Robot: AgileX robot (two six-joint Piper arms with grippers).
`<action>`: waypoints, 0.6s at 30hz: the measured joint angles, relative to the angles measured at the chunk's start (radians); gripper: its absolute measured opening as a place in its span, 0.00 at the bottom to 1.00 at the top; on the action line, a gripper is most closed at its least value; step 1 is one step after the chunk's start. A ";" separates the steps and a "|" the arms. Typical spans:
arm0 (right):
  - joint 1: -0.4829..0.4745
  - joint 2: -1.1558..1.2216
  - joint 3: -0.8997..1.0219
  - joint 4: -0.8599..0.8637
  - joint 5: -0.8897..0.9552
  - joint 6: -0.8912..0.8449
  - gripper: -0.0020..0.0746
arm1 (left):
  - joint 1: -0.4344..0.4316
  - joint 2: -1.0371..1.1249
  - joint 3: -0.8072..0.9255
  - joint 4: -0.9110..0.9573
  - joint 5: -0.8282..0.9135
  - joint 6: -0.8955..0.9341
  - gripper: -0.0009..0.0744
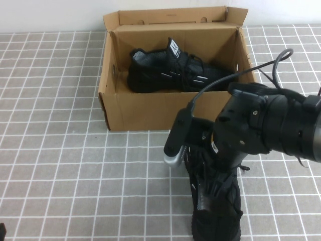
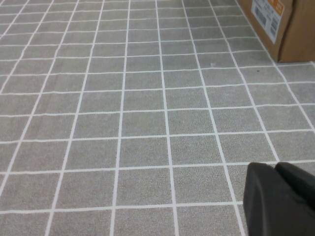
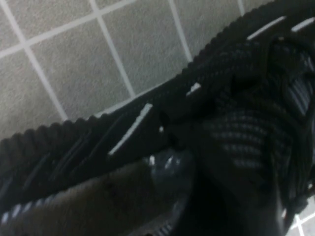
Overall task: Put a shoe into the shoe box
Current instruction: Pick up the shoe from the table
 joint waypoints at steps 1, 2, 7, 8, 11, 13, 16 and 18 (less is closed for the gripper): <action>0.000 0.002 0.000 -0.002 -0.004 0.002 0.54 | 0.000 0.000 0.000 0.000 0.000 0.000 0.01; 0.000 0.002 0.000 -0.004 -0.009 0.002 0.51 | 0.000 0.000 0.000 0.000 0.000 0.000 0.01; 0.000 0.006 0.000 -0.014 -0.014 0.019 0.26 | 0.000 0.000 0.000 0.000 0.000 0.000 0.01; 0.000 0.006 0.000 -0.018 -0.012 0.022 0.21 | 0.000 0.000 0.000 0.000 0.000 0.000 0.01; 0.000 0.007 0.000 -0.018 -0.007 0.026 0.06 | 0.000 0.000 0.000 0.000 0.000 0.000 0.01; 0.000 0.007 0.000 -0.018 -0.001 0.028 0.03 | 0.000 0.000 0.000 0.000 0.000 0.000 0.01; 0.000 -0.001 0.000 -0.015 0.014 0.029 0.02 | 0.000 0.000 0.000 0.000 0.000 0.000 0.01; 0.000 -0.026 0.000 -0.003 0.029 0.029 0.02 | 0.000 0.000 0.000 0.000 0.000 0.000 0.01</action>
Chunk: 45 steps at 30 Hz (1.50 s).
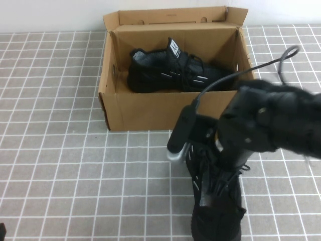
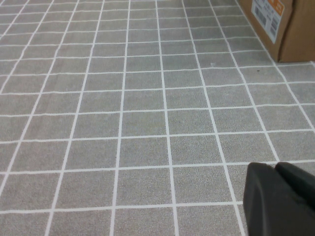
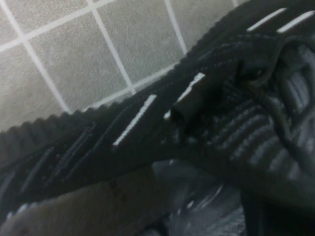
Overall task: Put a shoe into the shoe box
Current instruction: Pick up the shoe from the table, then hand over the shoe
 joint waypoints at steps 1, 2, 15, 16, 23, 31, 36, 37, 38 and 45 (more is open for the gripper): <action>0.000 -0.020 0.000 0.010 0.011 0.000 0.02 | 0.000 0.000 0.000 0.000 0.000 0.000 0.01; 0.000 -0.040 0.000 0.021 0.020 0.000 0.02 | 0.000 0.000 0.000 0.000 0.000 0.000 0.01; 0.000 -0.419 0.000 0.140 0.140 -0.260 0.02 | 0.000 0.000 0.000 0.000 0.000 0.000 0.01; 0.000 -0.439 0.000 0.140 0.131 -0.316 0.02 | 0.000 0.000 0.000 0.000 0.000 0.000 0.01; 0.000 -0.475 -0.010 0.133 0.029 -0.593 0.02 | 0.000 0.000 0.000 0.000 0.000 0.000 0.01; 0.000 -0.404 -0.034 0.160 -0.034 -0.622 0.02 | 0.000 0.000 0.000 0.000 0.000 0.000 0.01; 0.000 -0.391 -0.034 0.190 -0.084 -0.625 0.02 | 0.000 0.000 0.000 0.000 0.000 0.000 0.01; 0.000 -0.390 -0.034 0.197 -0.094 -0.627 0.02 | 0.000 0.000 0.000 0.000 0.000 0.000 0.01; 0.000 -0.390 -0.034 0.205 -0.102 -0.627 0.02 | 0.000 0.000 0.000 0.000 0.000 0.000 0.01; 0.000 -0.390 -0.034 0.246 -0.110 -0.627 0.02 | 0.000 0.000 0.000 0.000 0.000 0.000 0.01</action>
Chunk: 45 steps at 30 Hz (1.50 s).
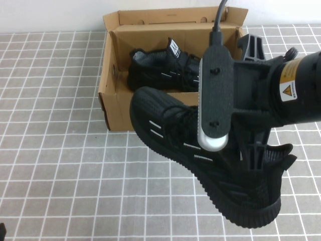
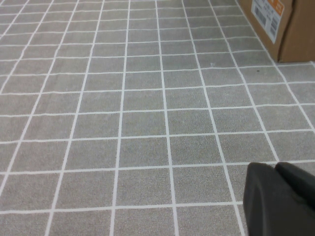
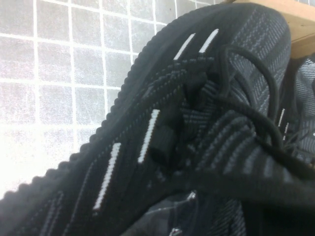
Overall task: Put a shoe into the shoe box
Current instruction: Hand over the shoe
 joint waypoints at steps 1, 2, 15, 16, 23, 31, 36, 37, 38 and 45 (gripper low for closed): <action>0.000 0.000 0.000 0.003 0.000 0.000 0.02 | 0.000 0.000 0.000 0.000 0.000 0.000 0.01; 0.000 0.000 0.000 0.005 0.005 0.000 0.02 | 0.000 0.000 0.000 0.007 0.000 0.002 0.01; 0.000 0.004 0.000 0.071 0.022 0.000 0.02 | 0.000 0.000 0.000 -0.280 -0.335 -0.217 0.01; 0.000 0.004 0.000 0.071 0.022 0.000 0.02 | 0.000 0.000 0.000 -0.288 -0.356 -0.222 0.01; 0.000 0.005 0.000 0.089 0.022 0.000 0.02 | -0.012 0.067 -0.202 -0.298 -0.081 -0.193 0.01; 0.000 0.005 0.000 0.098 0.022 0.000 0.02 | -0.118 0.472 -0.543 -0.369 0.253 0.059 0.01; 0.000 0.005 0.000 0.114 0.022 0.000 0.02 | -0.157 0.710 -0.750 -0.496 0.420 0.328 0.01; 0.000 0.005 0.000 0.118 0.022 0.000 0.02 | -0.159 0.744 -0.789 -0.513 0.454 0.383 0.01; 0.000 0.005 0.000 0.117 0.022 0.000 0.02 | -0.159 0.785 -0.827 -0.534 0.499 0.438 0.01; 0.000 0.005 0.000 0.120 0.031 0.000 0.02 | -0.159 1.020 -1.037 -0.659 0.782 0.780 0.01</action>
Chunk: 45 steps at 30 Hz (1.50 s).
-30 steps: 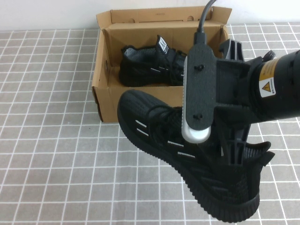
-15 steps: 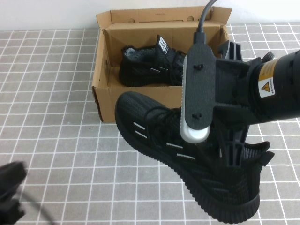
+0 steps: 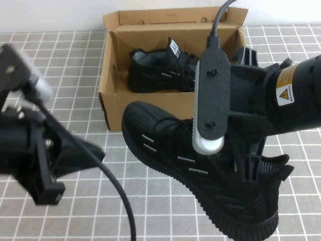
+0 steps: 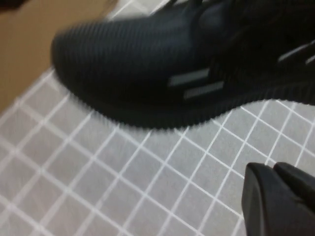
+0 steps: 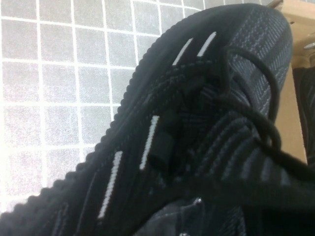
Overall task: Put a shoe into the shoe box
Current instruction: Hand over the shoe
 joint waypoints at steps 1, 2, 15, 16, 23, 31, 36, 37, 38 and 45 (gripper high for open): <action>0.000 0.000 0.000 0.000 0.002 0.000 0.02 | -0.002 0.019 -0.023 -0.007 0.014 0.040 0.01; 0.000 0.000 0.000 0.002 0.004 0.000 0.02 | -0.002 0.041 -0.045 -0.017 0.027 0.084 0.01; 0.000 0.000 0.000 0.008 0.023 0.000 0.02 | 0.008 0.301 -0.270 -0.056 0.059 0.337 0.01; 0.000 0.000 0.000 0.008 0.023 0.000 0.02 | 0.006 0.311 -0.275 -0.058 0.059 0.345 0.01; 0.000 0.000 0.000 0.008 0.025 0.000 0.02 | -0.084 0.334 -0.280 -0.060 0.055 0.434 0.01; 0.000 0.000 0.000 0.008 0.025 0.000 0.02 | -0.138 0.334 -0.280 -0.043 0.057 0.477 0.31; 0.000 0.000 0.000 0.008 0.027 0.000 0.02 | -0.139 0.336 -0.280 -0.045 0.045 0.479 0.73; 0.000 0.000 0.000 0.008 0.027 0.000 0.02 | -0.139 0.339 -0.280 -0.048 0.043 0.486 0.76; 0.000 0.000 0.000 0.008 0.027 0.000 0.02 | -0.139 0.341 -0.280 -0.055 0.043 0.498 0.78; 0.000 0.000 0.000 0.006 0.027 0.000 0.02 | -0.139 0.404 -0.280 -0.139 0.049 0.576 0.82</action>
